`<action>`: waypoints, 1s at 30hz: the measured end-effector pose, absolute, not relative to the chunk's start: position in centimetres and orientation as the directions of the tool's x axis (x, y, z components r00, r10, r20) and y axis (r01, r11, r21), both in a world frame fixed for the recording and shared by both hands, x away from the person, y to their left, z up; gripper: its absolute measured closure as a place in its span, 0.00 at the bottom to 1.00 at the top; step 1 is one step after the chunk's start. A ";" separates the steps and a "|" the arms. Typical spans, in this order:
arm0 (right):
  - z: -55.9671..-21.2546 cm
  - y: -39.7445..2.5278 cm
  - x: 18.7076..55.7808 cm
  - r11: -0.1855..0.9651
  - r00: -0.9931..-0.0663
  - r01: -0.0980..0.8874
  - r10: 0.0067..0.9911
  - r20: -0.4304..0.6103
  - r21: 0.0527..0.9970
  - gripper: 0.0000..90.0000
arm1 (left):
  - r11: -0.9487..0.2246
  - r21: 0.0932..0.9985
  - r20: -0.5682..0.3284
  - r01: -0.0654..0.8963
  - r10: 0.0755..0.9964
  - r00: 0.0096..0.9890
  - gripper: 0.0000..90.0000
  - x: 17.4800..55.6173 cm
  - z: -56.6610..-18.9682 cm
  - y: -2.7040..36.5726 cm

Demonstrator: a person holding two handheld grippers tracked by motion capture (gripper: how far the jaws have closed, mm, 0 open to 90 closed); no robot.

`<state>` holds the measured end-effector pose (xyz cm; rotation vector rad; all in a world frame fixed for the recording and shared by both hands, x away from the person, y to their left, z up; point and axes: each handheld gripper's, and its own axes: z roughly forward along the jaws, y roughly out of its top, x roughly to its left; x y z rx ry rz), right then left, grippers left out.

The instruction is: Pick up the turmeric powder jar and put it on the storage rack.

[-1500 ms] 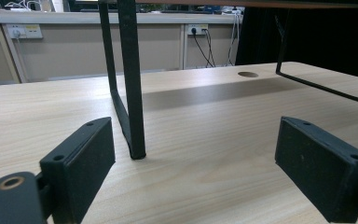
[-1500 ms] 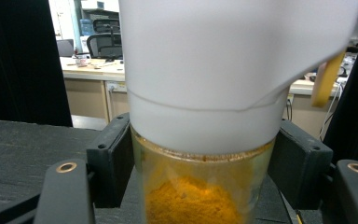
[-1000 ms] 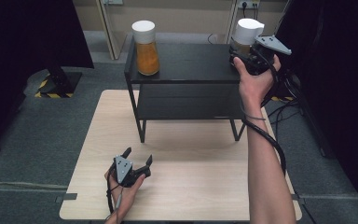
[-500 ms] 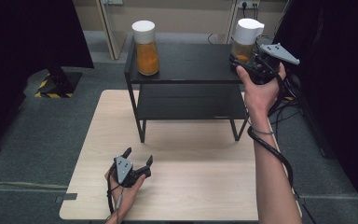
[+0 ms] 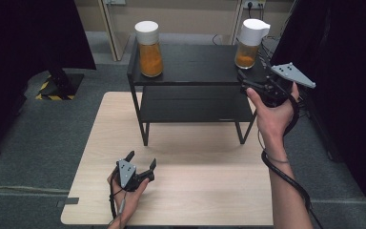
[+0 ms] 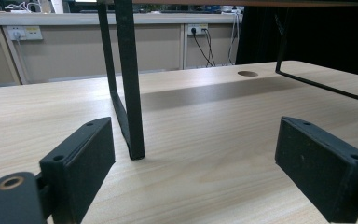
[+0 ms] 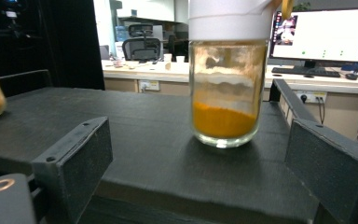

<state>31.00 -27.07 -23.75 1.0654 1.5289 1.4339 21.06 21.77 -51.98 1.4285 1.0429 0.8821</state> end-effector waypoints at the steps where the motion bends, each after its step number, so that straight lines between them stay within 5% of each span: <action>1: -23.8 -27.1 31.0 0.017 -0.354 0.069 0.935 0.009 0.998 0.08 | -0.006 0.993 -0.035 0.122 0.942 0.334 0.13 21.1 -52.0 21.8; 30: -30.9 -28.3 26.7 0.028 -0.389 0.082 0.921 0.006 0.996 0.08 | -0.011 0.993 -0.030 0.120 0.942 0.333 0.13 21.0 -52.0 21.7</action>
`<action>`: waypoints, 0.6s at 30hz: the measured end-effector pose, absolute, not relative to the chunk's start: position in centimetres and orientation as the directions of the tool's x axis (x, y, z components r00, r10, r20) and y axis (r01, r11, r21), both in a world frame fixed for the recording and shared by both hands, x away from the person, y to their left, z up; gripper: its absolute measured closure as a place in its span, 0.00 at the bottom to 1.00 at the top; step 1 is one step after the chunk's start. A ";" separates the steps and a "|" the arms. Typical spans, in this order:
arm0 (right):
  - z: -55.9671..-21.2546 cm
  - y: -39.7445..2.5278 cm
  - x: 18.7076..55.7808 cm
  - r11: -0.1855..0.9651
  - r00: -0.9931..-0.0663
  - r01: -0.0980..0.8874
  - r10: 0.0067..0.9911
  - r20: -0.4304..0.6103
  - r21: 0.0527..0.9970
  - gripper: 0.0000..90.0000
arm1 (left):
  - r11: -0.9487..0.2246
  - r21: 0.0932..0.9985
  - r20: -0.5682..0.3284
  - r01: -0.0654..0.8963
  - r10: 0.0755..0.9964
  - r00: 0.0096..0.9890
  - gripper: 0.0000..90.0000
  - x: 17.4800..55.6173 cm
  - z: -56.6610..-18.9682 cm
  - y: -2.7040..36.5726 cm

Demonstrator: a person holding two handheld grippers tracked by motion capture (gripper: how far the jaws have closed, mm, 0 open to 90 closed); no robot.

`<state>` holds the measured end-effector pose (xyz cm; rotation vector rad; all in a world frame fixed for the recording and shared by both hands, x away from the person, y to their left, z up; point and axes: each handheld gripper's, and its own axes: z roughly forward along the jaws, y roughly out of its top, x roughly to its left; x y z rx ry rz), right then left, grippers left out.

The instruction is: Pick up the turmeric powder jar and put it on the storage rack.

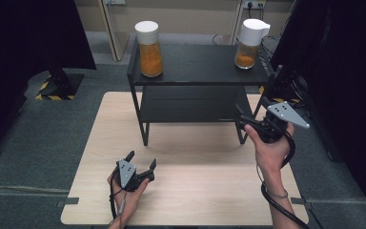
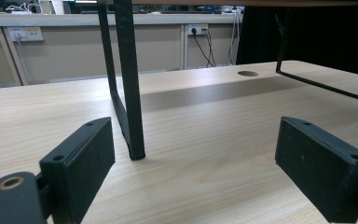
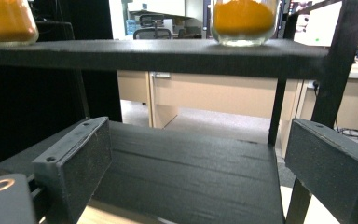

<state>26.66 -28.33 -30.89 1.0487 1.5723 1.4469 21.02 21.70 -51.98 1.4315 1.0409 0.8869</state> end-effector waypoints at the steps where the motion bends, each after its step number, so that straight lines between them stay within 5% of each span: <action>1: -31.1 -28.3 26.5 0.030 -0.390 0.084 0.921 0.005 0.996 0.08 | -0.012 0.993 -0.029 0.121 0.942 0.334 0.13 21.0 -52.0 21.7; 18: -35.7 -28.8 24.8 0.054 -0.396 0.131 0.918 0.002 0.990 0.08 | -0.013 0.993 -0.027 0.118 0.943 0.332 0.13 21.0 -52.0 21.7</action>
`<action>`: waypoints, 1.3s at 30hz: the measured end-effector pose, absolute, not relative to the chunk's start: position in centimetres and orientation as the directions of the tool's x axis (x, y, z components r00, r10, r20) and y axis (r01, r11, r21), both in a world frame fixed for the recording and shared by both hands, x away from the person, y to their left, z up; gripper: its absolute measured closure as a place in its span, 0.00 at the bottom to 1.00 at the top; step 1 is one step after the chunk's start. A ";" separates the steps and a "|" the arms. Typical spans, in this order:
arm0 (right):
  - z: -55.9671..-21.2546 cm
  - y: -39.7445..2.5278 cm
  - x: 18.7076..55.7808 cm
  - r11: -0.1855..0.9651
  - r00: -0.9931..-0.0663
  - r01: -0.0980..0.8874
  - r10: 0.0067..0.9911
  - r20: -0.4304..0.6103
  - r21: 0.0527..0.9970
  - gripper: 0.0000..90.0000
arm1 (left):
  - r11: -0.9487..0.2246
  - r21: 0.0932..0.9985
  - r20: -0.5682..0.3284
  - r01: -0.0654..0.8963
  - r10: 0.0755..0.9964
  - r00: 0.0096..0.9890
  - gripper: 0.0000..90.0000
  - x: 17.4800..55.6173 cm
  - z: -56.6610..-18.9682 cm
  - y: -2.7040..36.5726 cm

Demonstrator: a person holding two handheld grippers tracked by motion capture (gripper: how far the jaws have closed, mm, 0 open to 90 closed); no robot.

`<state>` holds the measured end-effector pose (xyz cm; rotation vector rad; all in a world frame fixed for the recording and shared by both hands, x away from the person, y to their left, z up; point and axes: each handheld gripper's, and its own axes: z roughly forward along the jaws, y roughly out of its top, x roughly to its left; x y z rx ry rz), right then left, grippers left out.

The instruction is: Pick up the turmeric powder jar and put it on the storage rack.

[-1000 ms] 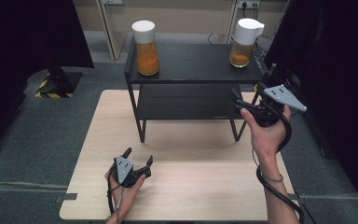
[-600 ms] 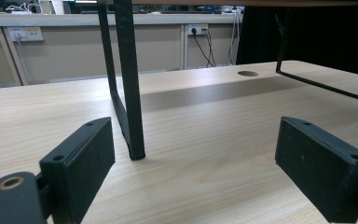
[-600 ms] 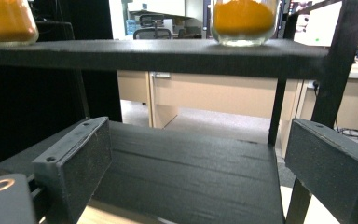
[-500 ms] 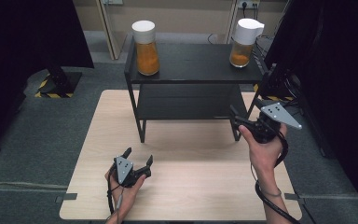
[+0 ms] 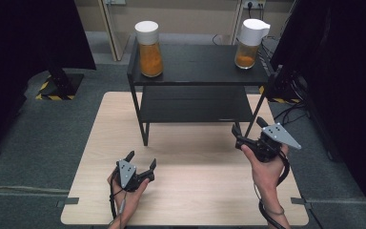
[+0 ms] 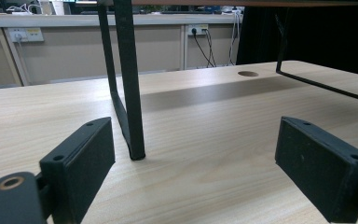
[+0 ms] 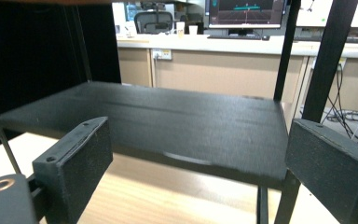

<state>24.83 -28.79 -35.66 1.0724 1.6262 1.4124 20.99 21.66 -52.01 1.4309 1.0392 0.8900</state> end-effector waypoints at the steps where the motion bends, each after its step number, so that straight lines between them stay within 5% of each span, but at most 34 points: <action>1: -35.9 -28.9 24.8 0.056 -0.397 0.137 0.918 0.003 0.989 0.08 | -0.012 0.993 -0.028 0.118 0.943 0.332 0.13 21.0 -52.0 21.7; 39: -45.6 -29.3 21.6 0.067 -0.395 0.295 0.917 0.058 0.953 0.09 | -0.015 0.993 -0.024 0.114 0.943 0.333 0.13 20.9 -52.0 21.6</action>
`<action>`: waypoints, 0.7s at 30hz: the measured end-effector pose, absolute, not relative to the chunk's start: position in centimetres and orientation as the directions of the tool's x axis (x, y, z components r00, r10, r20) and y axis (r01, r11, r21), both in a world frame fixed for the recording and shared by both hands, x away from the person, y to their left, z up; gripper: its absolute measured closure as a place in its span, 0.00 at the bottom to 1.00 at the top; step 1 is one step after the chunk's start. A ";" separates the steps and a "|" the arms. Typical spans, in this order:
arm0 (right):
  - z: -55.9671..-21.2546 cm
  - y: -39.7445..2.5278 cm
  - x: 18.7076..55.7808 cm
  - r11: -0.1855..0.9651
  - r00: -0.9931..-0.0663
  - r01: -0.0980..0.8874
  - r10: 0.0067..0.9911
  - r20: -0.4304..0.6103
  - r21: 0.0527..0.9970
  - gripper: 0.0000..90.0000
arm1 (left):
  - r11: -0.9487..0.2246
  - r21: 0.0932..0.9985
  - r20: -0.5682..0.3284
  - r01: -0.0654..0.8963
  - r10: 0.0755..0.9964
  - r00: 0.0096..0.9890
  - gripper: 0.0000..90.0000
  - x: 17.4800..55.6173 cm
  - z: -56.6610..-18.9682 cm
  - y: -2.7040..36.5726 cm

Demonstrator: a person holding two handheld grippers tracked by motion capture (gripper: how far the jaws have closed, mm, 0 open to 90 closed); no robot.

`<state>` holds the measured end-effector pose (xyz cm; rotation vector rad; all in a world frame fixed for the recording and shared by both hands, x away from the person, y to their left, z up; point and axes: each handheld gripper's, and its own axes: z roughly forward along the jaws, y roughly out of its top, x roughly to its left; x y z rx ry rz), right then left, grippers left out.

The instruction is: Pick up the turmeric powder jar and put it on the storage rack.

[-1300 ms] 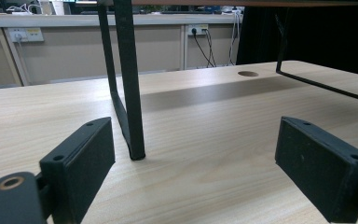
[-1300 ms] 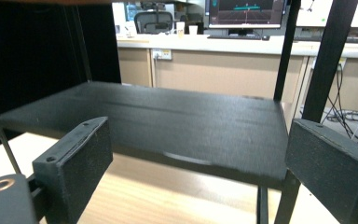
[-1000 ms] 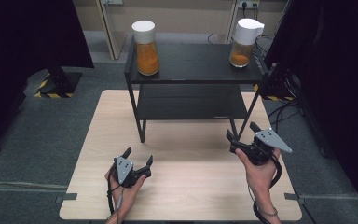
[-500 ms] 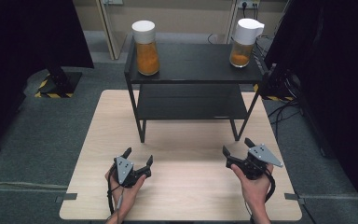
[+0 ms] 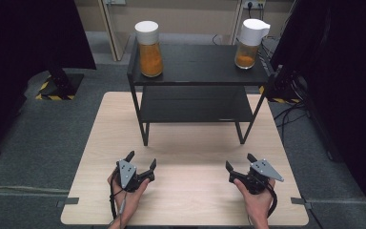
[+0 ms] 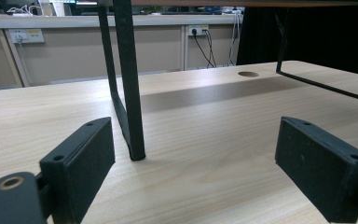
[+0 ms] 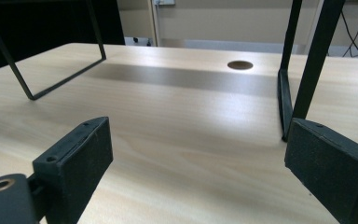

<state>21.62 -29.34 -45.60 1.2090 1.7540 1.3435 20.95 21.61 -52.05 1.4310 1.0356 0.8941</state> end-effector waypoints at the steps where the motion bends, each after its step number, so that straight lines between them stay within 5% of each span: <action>1: -45.8 -29.3 21.5 0.068 -0.394 0.296 0.917 0.057 0.953 0.09 | -0.015 0.993 -0.023 0.114 0.943 0.332 0.13 20.9 -52.0 21.6; 21: -47.8 -29.2 20.7 0.074 -0.382 0.315 0.922 0.055 0.946 0.09 | -0.021 0.993 -0.018 0.113 0.942 0.335 0.13 20.9 -52.0 21.6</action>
